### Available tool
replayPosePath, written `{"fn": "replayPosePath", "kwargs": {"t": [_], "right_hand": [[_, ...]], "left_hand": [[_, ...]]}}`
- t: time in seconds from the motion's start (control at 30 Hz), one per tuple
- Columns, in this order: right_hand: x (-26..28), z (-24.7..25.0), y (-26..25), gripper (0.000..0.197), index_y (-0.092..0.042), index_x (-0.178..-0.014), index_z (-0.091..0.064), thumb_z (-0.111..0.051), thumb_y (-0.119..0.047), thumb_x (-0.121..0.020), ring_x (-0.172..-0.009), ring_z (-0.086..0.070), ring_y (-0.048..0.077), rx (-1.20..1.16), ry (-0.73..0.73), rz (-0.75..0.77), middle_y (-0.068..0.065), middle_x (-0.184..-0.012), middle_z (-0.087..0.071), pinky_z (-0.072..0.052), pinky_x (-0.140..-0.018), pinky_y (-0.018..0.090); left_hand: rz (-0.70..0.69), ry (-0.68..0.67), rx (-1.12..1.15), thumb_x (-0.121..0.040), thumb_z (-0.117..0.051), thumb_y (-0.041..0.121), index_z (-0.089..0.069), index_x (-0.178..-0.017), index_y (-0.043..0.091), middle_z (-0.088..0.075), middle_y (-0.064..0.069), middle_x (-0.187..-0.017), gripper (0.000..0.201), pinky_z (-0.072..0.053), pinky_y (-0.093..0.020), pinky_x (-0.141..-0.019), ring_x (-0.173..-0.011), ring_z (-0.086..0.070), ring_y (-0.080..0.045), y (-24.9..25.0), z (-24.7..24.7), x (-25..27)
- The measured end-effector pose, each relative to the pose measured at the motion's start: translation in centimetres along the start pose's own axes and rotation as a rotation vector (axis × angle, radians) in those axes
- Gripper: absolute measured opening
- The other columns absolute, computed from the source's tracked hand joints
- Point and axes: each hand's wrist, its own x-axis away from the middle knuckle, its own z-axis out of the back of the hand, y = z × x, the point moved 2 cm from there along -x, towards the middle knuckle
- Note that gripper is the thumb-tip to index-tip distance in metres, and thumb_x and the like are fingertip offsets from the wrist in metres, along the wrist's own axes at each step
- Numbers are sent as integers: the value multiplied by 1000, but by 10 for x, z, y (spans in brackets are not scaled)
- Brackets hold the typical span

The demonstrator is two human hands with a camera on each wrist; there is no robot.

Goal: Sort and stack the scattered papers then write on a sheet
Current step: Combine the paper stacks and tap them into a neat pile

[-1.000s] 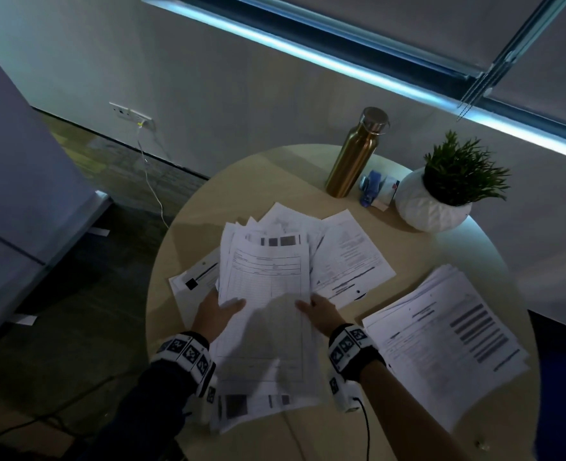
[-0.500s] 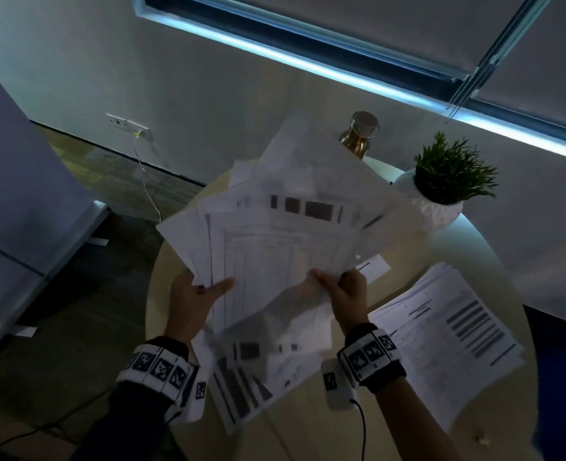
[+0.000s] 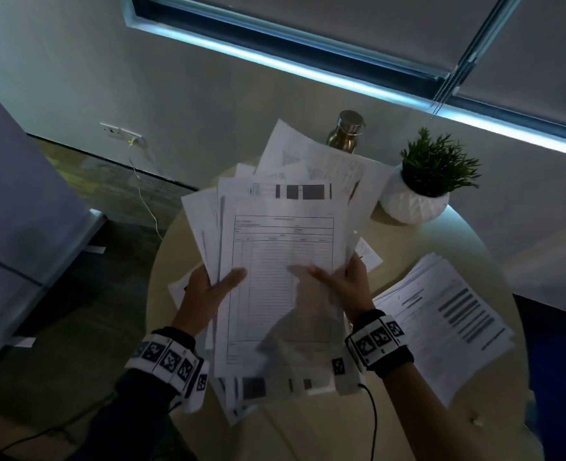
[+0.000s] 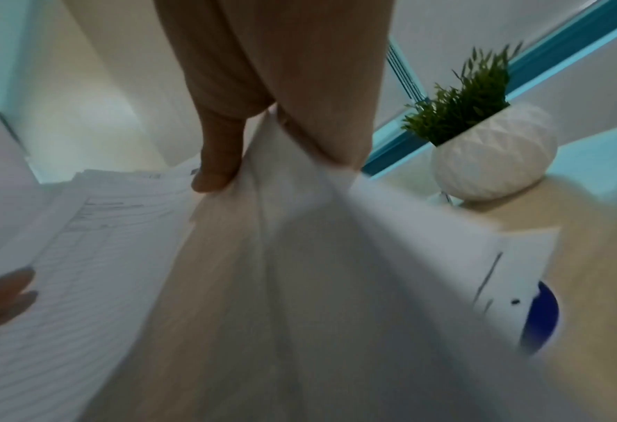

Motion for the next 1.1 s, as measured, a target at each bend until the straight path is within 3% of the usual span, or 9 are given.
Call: {"fn": "replayPosePath", "kwargs": {"t": [0.1,0.33,0.47,0.67,0.8,0.87,0.97,1.03,1.1], "right_hand": [[0,5,-10,33,-15,-96,-68,-73,6,-71,-89,-71,15,37,-52,30,-3,-89,-75,-59,-76,29],[1,-5,-44,39,-23,-99,-65,-72,6,-73,-95,-68,8,122,-172,179,-3,-99,-69,-57,-81,29],[-1,-14,-48,39,-20,-101,-58,-70,6,-75,-88,-64,-9,87,-50,181,-8,-99,-64,-53,-74,11],[2,-9,-35,38,-22,-104,-60,-75,-2,-74,-89,-62,-10,175,-8,139,-7,-102,-65,-55,-81,19],[-4,-9,-39,24,3,-100,-66,-72,-2,-77,-91,-63,20,285,162,203,7,-96,-66,-53,-80,40],[-3,-13,-58,10,4,-83,-70,-72,-5,-78,-73,-63,18,323,247,339,9,-78,-68,-53,-67,39],[8,-24,-81,2,0,-80,-71,-71,-1,-78,-64,-60,11,361,326,571,11,-72,-70,-52,-61,24],[12,-28,-76,13,-3,-92,-70,-70,0,-79,-73,-60,5,335,346,560,2,-84,-66,-52,-67,12],[7,-26,-59,18,-1,-95,-70,-73,-5,-78,-78,-62,8,258,322,406,2,-89,-66,-56,-73,28]], "left_hand": [[13,-53,-72,-65,-79,12,-57,-100,35,-65,40,-85,48,-49,-4,-74,-85,-60,18,9,7,-2],[-21,-165,-139,-39,-87,52,-55,-112,30,-65,14,-107,82,-51,-11,-79,-97,-60,11,53,16,-27],[-185,60,-135,-63,-83,9,-57,-82,30,-66,36,-73,39,-49,-7,-64,-72,-61,18,75,-1,-36],[-213,31,-138,-70,-79,26,-59,-93,28,-62,45,-81,31,-41,1,-71,-82,-58,21,55,-15,-27],[-143,168,-193,-79,-72,14,-64,-100,9,-70,20,-87,23,-38,-2,-69,-85,-63,3,33,-19,-31],[-291,264,-194,-85,-65,5,-64,-82,10,-66,20,-66,6,-41,-10,-59,-65,-59,11,50,-25,-28],[-537,313,-243,-90,-56,3,-61,-100,11,-60,16,-83,13,-46,-14,-64,-74,-56,19,80,-40,-16],[-573,320,-210,-88,-59,5,-61,-102,12,-64,6,-87,15,-52,-20,-72,-78,-58,12,79,-43,-15],[-451,303,-159,-80,-70,7,-63,-100,9,-68,11,-86,21,-53,-30,-74,-78,-61,-2,64,-38,-21]]}}
